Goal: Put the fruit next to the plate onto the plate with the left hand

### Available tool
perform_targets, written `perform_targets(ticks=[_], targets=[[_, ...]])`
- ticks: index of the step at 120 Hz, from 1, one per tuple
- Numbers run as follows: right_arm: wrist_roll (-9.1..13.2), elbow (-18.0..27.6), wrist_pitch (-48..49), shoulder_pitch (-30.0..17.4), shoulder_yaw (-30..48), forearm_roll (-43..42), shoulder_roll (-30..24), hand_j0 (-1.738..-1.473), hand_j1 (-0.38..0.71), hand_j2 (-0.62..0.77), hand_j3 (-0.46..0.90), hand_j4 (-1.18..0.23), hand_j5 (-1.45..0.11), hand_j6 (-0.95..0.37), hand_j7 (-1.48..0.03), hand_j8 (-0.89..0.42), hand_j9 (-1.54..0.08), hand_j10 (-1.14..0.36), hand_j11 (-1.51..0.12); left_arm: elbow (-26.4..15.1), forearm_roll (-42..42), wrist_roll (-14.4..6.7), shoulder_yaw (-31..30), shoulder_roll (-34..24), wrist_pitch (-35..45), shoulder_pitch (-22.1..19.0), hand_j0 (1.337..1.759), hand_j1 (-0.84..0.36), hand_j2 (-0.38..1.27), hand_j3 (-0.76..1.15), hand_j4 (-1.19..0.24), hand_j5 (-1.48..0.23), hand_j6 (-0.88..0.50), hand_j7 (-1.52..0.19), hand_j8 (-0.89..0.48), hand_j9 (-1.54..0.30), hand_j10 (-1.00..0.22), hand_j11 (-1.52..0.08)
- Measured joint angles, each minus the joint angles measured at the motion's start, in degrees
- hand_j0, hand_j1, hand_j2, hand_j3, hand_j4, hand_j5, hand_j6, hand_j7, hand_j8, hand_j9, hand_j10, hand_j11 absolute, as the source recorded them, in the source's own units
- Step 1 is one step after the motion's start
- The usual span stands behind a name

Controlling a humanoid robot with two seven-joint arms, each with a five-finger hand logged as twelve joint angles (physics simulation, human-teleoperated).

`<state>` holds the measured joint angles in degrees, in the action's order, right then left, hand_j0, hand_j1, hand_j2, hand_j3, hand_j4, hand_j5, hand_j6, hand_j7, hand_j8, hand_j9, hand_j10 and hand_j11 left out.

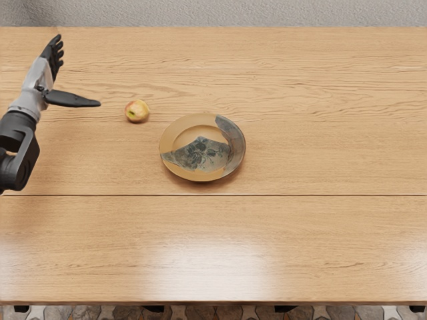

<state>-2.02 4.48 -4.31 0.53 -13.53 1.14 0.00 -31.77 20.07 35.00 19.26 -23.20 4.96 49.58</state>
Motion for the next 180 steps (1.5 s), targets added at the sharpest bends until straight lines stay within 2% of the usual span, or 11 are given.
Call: perform_targets(ticks=[20,33,40,47,61,70,80,102,132,149,180], targets=[[0.0,-0.1,0.0,-0.1,0.0,0.0,0.0,-1.658,-0.35,0.0,0.0,0.0,0.0,0.0,0.0,0.0,0.0,0.0,0.0,0.0,0.5,0.0,-2.2,-0.1,-0.1,1.8,1.658,0.33,0.01,0.0,-0.02,-0.02,-0.02,-0.02,-0.02,-0.02,-0.02,-0.02],[0.1,1.7,-0.2,-3.4,1.2,0.5,0.0,-1.658,-0.35,0.0,0.0,0.0,0.0,0.0,0.0,0.0,0.0,0.0,0.0,0.1,1.3,0.0,-13.4,-0.1,0.1,8.5,1.658,0.33,0.01,0.0,-0.02,-0.02,-0.02,-0.02,-0.02,-0.02,-0.02,-0.02],[0.2,2.4,-0.2,-4.3,1.6,0.6,0.0,-1.658,-0.35,0.0,0.0,0.0,0.0,0.0,0.0,0.0,0.0,0.0,0.0,0.1,4.5,0.0,-19.8,0.0,0.2,9.9,1.658,0.33,0.01,0.0,-0.02,-0.02,-0.02,-0.02,-0.02,-0.02,-0.02,-0.02],[0.2,2.7,-0.2,-4.7,1.8,0.6,0.0,-1.658,-0.35,0.0,0.0,0.0,0.0,0.0,0.0,0.0,0.0,0.0,0.0,0.2,8.8,0.0,-23.7,0.8,0.3,11.2,1.658,0.33,0.01,0.0,-0.02,-0.02,-0.02,-0.02,-0.02,-0.02,-0.02,-0.02],[0.2,3.0,-0.3,-5.2,2.0,0.7,0.0,-1.658,-0.35,0.0,0.0,0.0,0.0,0.0,0.0,0.0,0.0,0.0,0.0,-0.2,13.2,0.0,-31.4,1.6,0.3,18.2,1.658,0.33,0.01,0.0,-0.02,-0.02,-0.02,-0.02,-0.02,-0.02,-0.02,-0.02],[0.2,3.1,-0.3,-5.3,2.0,0.7,0.0,-1.658,-0.35,0.0,0.0,0.0,0.0,0.0,0.0,0.0,0.0,0.0,0.0,-0.5,14.3,0.0,-38.7,2.4,0.3,23.7,1.658,0.33,0.01,0.0,-0.02,-0.02,-0.02,-0.02,-0.02,-0.02,-0.02,-0.02],[0.2,3.1,-0.3,-5.3,2.0,0.7,0.0,-1.658,-0.35,0.0,0.0,0.0,0.0,0.0,0.0,0.0,0.0,0.0,0.0,-0.6,15.2,0.0,-47.5,3.8,0.4,27.3,1.658,0.33,0.01,0.0,-0.02,-0.02,-0.02,-0.02,-0.02,-0.02,-0.02,-0.02],[0.2,3.2,-0.3,-5.4,2.1,0.7,0.0,-1.658,-0.35,0.0,0.0,0.0,0.0,0.0,0.0,0.0,0.0,0.0,0.0,2.7,23.2,0.0,-57.0,7.2,0.3,27.7,1.658,0.33,0.01,0.0,-0.02,-0.02,-0.02,-0.02,-0.02,-0.02,-0.02,-0.02],[0.2,3.2,-0.3,-5.4,2.1,0.7,0.0,-1.658,-0.35,0.0,0.0,0.0,0.0,0.0,0.0,0.0,0.0,0.0,0.0,11.5,25.2,0.0,-61.9,13.0,0.2,28.0,1.658,0.32,0.01,0.0,-0.03,-0.03,-0.03,-0.03,-0.03,-0.03,-0.03,-0.03],[0.2,3.2,-0.3,-5.4,2.1,0.7,0.0,-1.658,-0.35,0.0,0.0,0.0,0.0,0.0,0.0,0.0,0.0,0.0,0.0,13.5,25.0,0.0,-62.4,14.7,0.3,27.5,1.658,0.28,0.01,0.0,-0.06,-0.08,-0.06,-0.07,-0.06,-0.07,-0.06,-0.07],[0.2,3.2,-0.3,-5.4,2.1,0.7,0.0,-1.658,-0.35,0.0,0.0,0.0,0.0,0.0,0.0,0.0,0.0,0.0,0.0,14.2,23.3,-7.5,-62.7,16.9,0.2,26.0,1.658,0.25,0.02,0.0,-0.09,-0.11,-0.09,-0.11,-0.09,-0.11,-0.09,-0.11]])
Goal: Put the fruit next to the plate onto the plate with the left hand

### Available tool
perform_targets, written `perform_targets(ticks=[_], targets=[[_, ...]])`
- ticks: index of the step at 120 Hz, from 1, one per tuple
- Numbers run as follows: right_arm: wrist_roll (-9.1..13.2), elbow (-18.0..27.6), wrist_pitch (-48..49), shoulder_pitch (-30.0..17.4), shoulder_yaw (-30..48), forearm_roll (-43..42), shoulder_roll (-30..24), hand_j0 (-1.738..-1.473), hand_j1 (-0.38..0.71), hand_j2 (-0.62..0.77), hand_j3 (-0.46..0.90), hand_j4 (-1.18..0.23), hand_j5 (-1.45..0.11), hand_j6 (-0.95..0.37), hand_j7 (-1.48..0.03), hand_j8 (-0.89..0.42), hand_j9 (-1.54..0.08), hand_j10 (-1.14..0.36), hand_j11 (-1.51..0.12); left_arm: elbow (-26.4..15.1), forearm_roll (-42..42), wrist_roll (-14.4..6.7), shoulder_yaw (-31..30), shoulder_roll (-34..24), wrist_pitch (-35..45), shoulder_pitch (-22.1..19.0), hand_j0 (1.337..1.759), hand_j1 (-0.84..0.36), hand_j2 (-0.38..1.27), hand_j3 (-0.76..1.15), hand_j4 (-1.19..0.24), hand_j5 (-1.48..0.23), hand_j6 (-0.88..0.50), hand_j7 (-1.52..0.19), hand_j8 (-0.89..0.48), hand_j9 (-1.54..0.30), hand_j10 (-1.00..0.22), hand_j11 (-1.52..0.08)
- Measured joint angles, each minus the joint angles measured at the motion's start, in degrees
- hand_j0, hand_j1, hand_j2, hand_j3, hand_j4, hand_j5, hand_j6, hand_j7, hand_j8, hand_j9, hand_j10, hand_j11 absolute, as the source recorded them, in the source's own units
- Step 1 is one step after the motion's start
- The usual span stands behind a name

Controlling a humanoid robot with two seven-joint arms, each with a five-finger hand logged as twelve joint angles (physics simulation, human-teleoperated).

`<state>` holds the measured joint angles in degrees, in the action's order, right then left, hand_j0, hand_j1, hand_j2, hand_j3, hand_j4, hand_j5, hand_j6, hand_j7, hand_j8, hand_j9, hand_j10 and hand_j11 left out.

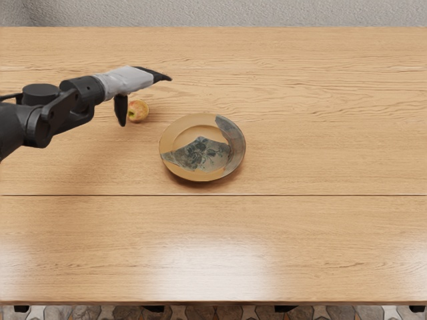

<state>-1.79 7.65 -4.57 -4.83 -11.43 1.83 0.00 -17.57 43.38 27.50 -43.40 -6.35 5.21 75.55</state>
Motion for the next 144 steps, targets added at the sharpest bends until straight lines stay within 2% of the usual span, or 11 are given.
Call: perform_targets(ticks=[13,32,104,121,144], targets=[[0.0,0.0,0.0,0.0,0.0,0.0,0.0,-1.658,-0.35,0.0,0.0,0.0,0.0,0.0,0.0,0.0,0.0,0.0,0.0,0.3,0.1,-2.0,-0.2,0.1,-0.1,-0.8,1.658,0.22,0.02,0.0,-0.12,-0.15,-0.12,-0.15,-0.12,-0.15,-0.12,-0.15],[0.0,0.0,0.0,0.0,0.0,0.0,0.0,-1.658,-0.35,0.0,0.0,0.0,0.0,0.0,0.0,0.0,0.0,0.0,0.0,0.7,0.4,-2.9,-1.8,1.6,-0.2,-0.8,1.658,0.14,0.04,0.0,-0.18,-0.23,-0.18,-0.23,-0.18,-0.23,-0.18,-0.23],[0.0,0.0,0.0,0.0,0.0,0.0,0.0,-1.658,-0.35,0.0,0.0,0.0,0.0,0.0,0.0,0.0,0.0,0.0,0.0,2.0,0.5,-3.1,-8.2,2.4,-1.2,-1.3,1.658,-0.06,0.07,0.0,-0.35,-0.45,-0.35,-0.45,-0.35,-0.45,-0.35,-0.45],[0.0,0.0,0.0,0.0,0.0,0.0,0.0,-1.658,-0.35,0.0,0.0,0.0,0.0,0.0,0.0,0.0,0.0,0.0,0.0,2.1,0.6,-3.0,-8.4,2.5,-1.4,-1.3,1.658,-0.12,0.08,0.0,-0.4,-0.51,-0.4,-0.51,-0.31,-0.51,-0.4,-0.51],[0.0,0.0,0.0,0.0,0.0,0.0,0.0,-1.658,-0.35,0.0,0.0,0.0,0.0,0.0,0.0,0.0,0.0,0.0,0.0,2.2,0.3,-3.0,-8.3,2.1,-1.4,-1.7,1.658,-0.18,0.11,0.0,-0.51,-0.54,-0.35,-0.58,-0.27,-0.6,-0.46,-0.59]])
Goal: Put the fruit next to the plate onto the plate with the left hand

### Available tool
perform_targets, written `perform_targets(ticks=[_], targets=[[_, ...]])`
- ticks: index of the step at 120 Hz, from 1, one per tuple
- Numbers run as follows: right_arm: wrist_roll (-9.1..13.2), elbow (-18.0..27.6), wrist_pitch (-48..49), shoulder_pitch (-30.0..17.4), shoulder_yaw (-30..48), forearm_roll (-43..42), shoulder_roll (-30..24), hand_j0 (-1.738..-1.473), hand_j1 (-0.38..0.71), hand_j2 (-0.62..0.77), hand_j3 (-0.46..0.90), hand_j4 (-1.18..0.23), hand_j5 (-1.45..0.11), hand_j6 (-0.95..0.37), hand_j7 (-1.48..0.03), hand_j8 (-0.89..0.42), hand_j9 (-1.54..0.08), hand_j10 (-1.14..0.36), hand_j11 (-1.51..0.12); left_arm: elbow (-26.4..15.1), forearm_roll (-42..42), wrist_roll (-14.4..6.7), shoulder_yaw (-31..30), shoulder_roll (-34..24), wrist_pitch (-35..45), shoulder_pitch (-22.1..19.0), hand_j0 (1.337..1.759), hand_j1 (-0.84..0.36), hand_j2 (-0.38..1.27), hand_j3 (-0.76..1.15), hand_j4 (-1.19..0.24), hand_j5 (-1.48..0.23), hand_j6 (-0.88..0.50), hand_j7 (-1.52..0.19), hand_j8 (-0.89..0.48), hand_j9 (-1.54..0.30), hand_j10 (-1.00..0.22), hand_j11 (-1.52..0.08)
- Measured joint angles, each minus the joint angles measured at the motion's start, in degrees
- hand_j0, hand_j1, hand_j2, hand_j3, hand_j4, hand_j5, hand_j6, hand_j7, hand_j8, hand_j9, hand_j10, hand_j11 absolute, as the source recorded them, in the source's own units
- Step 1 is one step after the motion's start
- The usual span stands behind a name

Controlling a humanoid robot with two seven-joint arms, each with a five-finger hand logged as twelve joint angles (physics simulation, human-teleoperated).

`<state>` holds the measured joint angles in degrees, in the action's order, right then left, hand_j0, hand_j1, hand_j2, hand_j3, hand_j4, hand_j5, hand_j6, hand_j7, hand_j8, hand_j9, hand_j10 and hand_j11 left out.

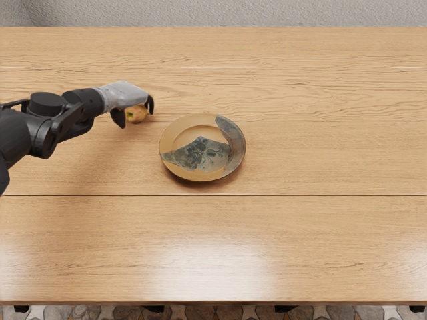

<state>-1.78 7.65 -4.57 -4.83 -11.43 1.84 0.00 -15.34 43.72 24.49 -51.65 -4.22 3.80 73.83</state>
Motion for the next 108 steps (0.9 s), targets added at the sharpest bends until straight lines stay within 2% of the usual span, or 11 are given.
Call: perform_targets(ticks=[29,48,55,58,84,91,100,104,108], targets=[[0.0,0.0,0.0,0.0,0.0,0.0,0.0,-1.658,-0.35,0.0,0.0,0.0,0.0,0.0,0.0,0.0,0.0,0.0,0.0,0.0,0.1,-0.1,-0.1,-0.3,-0.2,0.0,1.658,-0.27,0.15,0.0,-0.58,-0.66,-0.48,-0.68,-0.41,-0.7,-0.59,-0.7],[0.0,0.0,0.0,0.0,0.0,0.0,0.0,-1.658,-0.35,0.0,0.0,0.0,0.0,0.0,0.0,0.0,0.0,0.0,0.0,0.0,0.0,-0.1,-0.1,-0.3,-0.1,-0.1,1.656,-0.3,0.22,0.0,-0.62,-0.69,-0.47,-0.71,-0.39,-0.73,-0.57,-0.75],[0.0,0.0,0.0,0.0,0.0,0.0,0.0,-1.658,-0.35,0.0,0.0,0.0,0.0,0.0,0.0,0.0,0.0,0.0,0.0,0.1,-0.1,-0.2,0.2,-0.3,0.2,-0.6,1.652,-0.31,0.17,0.0,-0.66,-0.65,-0.45,-0.7,-0.42,-0.74,-0.54,-0.77],[0.0,0.0,0.0,0.0,0.0,0.0,0.0,-1.658,-0.35,0.0,0.0,0.0,0.0,0.0,0.0,0.0,0.0,0.0,0.0,0.2,-0.3,-0.2,0.1,-0.3,0.4,-0.8,1.653,-0.34,0.27,0.0,-0.69,-0.62,-0.46,-0.68,-0.43,-0.73,-0.53,-0.77],[0.0,0.0,0.0,0.0,0.0,0.0,0.0,-1.658,-0.35,0.0,0.0,0.0,0.0,0.0,0.0,0.0,0.0,0.0,0.0,0.4,-0.9,-0.1,-0.4,-0.4,0.9,-1.2,1.651,-0.33,0.21,0.0,-0.82,-0.5,-0.46,-0.63,-0.43,-0.73,-0.51,-0.81],[0.0,0.0,0.0,0.0,0.0,0.0,0.0,-1.658,-0.35,0.0,0.0,0.0,0.0,0.0,0.0,0.0,0.0,0.0,0.0,0.4,-1.1,0.0,-0.6,-0.4,1.0,-1.2,1.651,-0.36,0.25,0.0,-0.84,-0.48,-0.45,-0.63,-0.39,-0.76,-0.49,-0.82],[0.0,0.0,0.0,0.0,0.0,0.0,0.0,-1.658,-0.35,0.0,0.0,0.0,0.0,0.0,0.0,0.0,0.0,0.0,0.0,0.5,-0.9,0.0,-1.1,-0.4,0.8,-1.5,1.648,-0.37,0.16,0.0,-0.83,-0.51,-0.4,-0.63,-0.31,-0.75,-0.44,-0.83],[0.0,0.0,0.0,0.0,0.0,0.0,0.0,-1.658,-0.35,0.0,0.0,0.0,0.0,0.0,0.0,0.0,0.0,0.0,0.0,0.5,-1.0,0.0,-1.2,-0.4,0.9,-1.7,1.648,-0.39,0.24,0.0,-0.84,-0.5,-0.38,-0.63,-0.29,-0.73,-0.42,-0.84],[0.0,0.0,0.0,0.0,0.0,0.0,0.0,-1.658,-0.35,0.0,0.0,0.0,0.0,0.0,0.0,0.0,0.0,0.0,0.0,0.5,-0.8,0.0,-1.4,-0.4,0.8,-1.7,1.648,-0.38,0.18,0.0,-0.83,-0.51,-0.36,-0.63,-0.3,-0.73,-0.42,-0.84]])
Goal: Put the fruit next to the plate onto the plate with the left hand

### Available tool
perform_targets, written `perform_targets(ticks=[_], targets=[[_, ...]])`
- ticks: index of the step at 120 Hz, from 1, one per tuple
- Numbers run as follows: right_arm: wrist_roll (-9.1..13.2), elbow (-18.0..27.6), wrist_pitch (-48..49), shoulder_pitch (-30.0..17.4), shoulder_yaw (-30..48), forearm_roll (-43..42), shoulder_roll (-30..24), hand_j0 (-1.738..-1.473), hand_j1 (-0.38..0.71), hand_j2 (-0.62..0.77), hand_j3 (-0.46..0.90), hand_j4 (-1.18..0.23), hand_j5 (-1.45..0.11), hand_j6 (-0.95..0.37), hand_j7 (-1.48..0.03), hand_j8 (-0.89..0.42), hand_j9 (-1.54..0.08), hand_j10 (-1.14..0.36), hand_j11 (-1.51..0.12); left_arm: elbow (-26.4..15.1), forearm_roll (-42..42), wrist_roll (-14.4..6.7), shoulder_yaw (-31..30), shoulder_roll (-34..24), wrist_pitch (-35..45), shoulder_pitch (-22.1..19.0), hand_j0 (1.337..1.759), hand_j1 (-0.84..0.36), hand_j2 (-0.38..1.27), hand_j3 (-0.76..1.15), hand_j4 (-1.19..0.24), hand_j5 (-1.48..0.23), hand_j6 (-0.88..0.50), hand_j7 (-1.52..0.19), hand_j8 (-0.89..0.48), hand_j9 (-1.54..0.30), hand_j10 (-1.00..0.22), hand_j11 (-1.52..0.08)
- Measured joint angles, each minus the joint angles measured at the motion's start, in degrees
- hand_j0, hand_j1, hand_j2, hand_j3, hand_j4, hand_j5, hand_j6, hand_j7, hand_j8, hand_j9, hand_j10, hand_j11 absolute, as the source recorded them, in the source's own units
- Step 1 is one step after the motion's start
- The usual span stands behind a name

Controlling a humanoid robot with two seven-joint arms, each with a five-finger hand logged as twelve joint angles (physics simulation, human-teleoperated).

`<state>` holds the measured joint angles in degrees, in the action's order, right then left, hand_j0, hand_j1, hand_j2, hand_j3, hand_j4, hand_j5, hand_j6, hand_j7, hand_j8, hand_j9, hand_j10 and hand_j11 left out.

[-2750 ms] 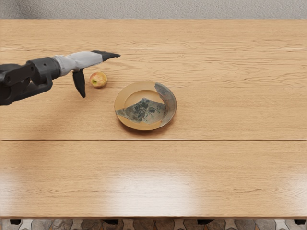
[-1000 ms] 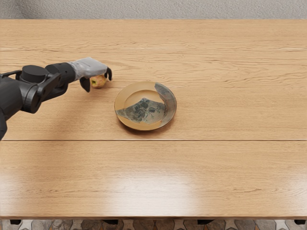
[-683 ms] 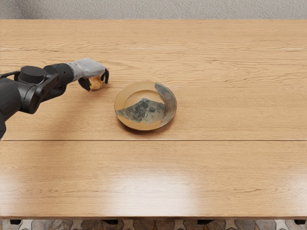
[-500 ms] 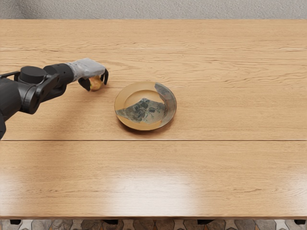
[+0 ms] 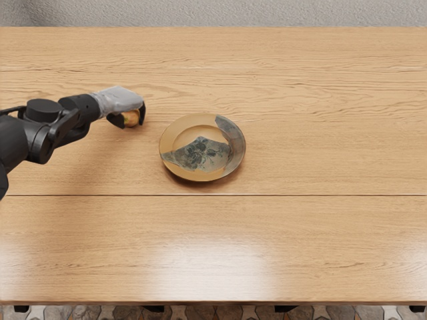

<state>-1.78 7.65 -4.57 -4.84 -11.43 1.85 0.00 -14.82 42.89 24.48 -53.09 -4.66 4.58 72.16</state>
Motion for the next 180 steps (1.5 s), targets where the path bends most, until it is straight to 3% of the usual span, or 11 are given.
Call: perform_targets(ticks=[15,32,51,62,65,115,127,140,148,161,180], targets=[[0.0,0.0,0.0,0.0,0.0,0.0,0.0,-1.658,-0.35,0.0,0.0,0.0,0.0,0.0,0.0,0.0,0.0,0.0,0.0,0.0,0.3,0.0,-0.9,0.0,-0.3,-0.2,1.648,-0.35,0.11,0.0,-0.79,-0.58,-0.37,-0.66,-0.3,-0.75,-0.46,-0.85],[0.0,0.0,0.0,0.0,0.0,0.0,0.0,-1.658,-0.35,0.0,0.0,0.0,0.0,0.0,0.0,0.0,0.0,0.0,0.0,0.0,0.6,-0.1,-1.3,-0.2,-0.6,-0.4,1.65,-0.42,0.28,0.0,-0.76,-0.66,-0.34,-0.71,-0.26,-0.8,-0.47,-0.87],[0.0,0.0,0.0,0.0,0.0,0.0,0.0,-1.658,-0.35,0.0,0.0,0.0,0.0,0.0,0.0,0.0,0.0,0.0,0.0,0.2,0.8,-0.1,-1.6,-0.3,-1.0,-0.4,1.627,-0.39,0.19,-0.04,-0.72,-0.78,-0.32,-0.81,-0.26,-0.86,-0.5,-0.91],[0.0,0.0,0.0,0.0,0.0,0.0,0.0,-1.658,-0.35,0.0,0.0,0.0,0.0,0.0,0.0,0.0,0.0,0.0,0.0,0.3,0.6,-0.1,-1.7,-0.3,-1.1,-0.3,1.617,-0.4,0.27,-0.13,-0.71,-0.84,-0.29,-0.86,-0.25,-0.9,-0.51,-0.94],[0.0,0.0,0.0,0.0,0.0,0.0,0.0,-1.658,-0.35,0.0,0.0,0.0,0.0,0.0,0.0,0.0,0.0,0.0,0.0,0.3,0.6,-0.1,-1.7,-0.3,-1.1,-0.3,1.614,-0.4,0.25,-0.08,-0.71,-0.86,-0.29,-0.87,-0.25,-0.91,-0.51,-0.94],[0.0,0.0,0.0,0.0,0.0,0.0,0.0,-1.658,-0.35,0.0,0.0,0.0,0.0,0.0,0.0,0.0,0.0,0.0,0.0,0.1,-6.2,0.3,-1.0,-0.9,-0.8,1.7,1.641,-0.32,0.21,-0.01,-0.73,-0.98,-0.31,-0.98,-0.29,-1.0,-0.52,-1.02],[0.0,0.0,0.0,0.0,0.0,0.0,0.0,-1.658,-0.35,0.0,0.0,0.0,0.0,0.0,0.0,0.0,0.0,0.0,0.0,-0.1,-8.6,2.4,3.2,-1.0,-0.7,2.3,1.643,-0.33,0.25,-0.01,-0.74,-0.99,-0.32,-1.0,-0.29,-1.01,-0.51,-1.02],[0.0,0.0,0.0,0.0,0.0,0.0,0.0,-1.658,-0.35,0.0,0.0,0.0,0.0,0.0,0.0,0.0,0.0,0.0,0.0,-0.3,-9.6,6.8,11.7,-3.4,-0.7,2.1,1.644,-0.32,0.23,0.0,-0.74,-1.01,-0.31,-1.02,-0.29,-1.03,-0.51,-1.03],[0.0,0.0,0.0,0.0,0.0,0.0,0.0,-1.658,-0.35,0.0,0.0,0.0,0.0,0.0,0.0,0.0,0.0,0.0,0.0,-0.8,-10.8,8.5,17.4,-4.3,-0.7,1.8,1.644,-0.32,0.22,0.0,-0.74,-1.02,-0.31,-1.02,-0.28,-1.04,-0.51,-1.03],[0.0,0.0,0.0,0.0,0.0,0.0,0.0,-1.658,-0.35,0.0,0.0,0.0,0.0,0.0,0.0,0.0,0.0,0.0,0.0,-1.8,-16.1,9.7,22.6,-4.5,-0.8,1.0,1.645,-0.31,0.22,0.0,-0.74,-1.03,-0.31,-1.03,-0.28,-1.05,-0.51,-1.04],[0.0,0.0,0.0,0.0,0.0,0.0,0.0,-1.658,-0.35,0.0,0.0,0.0,0.0,0.0,0.0,0.0,0.0,0.0,0.0,-6.4,-20.3,10.2,25.0,-7.1,-0.6,-0.3,1.645,-0.34,0.25,0.0,-0.75,-1.03,-0.3,-1.03,-0.28,-1.05,-0.49,-1.04]])
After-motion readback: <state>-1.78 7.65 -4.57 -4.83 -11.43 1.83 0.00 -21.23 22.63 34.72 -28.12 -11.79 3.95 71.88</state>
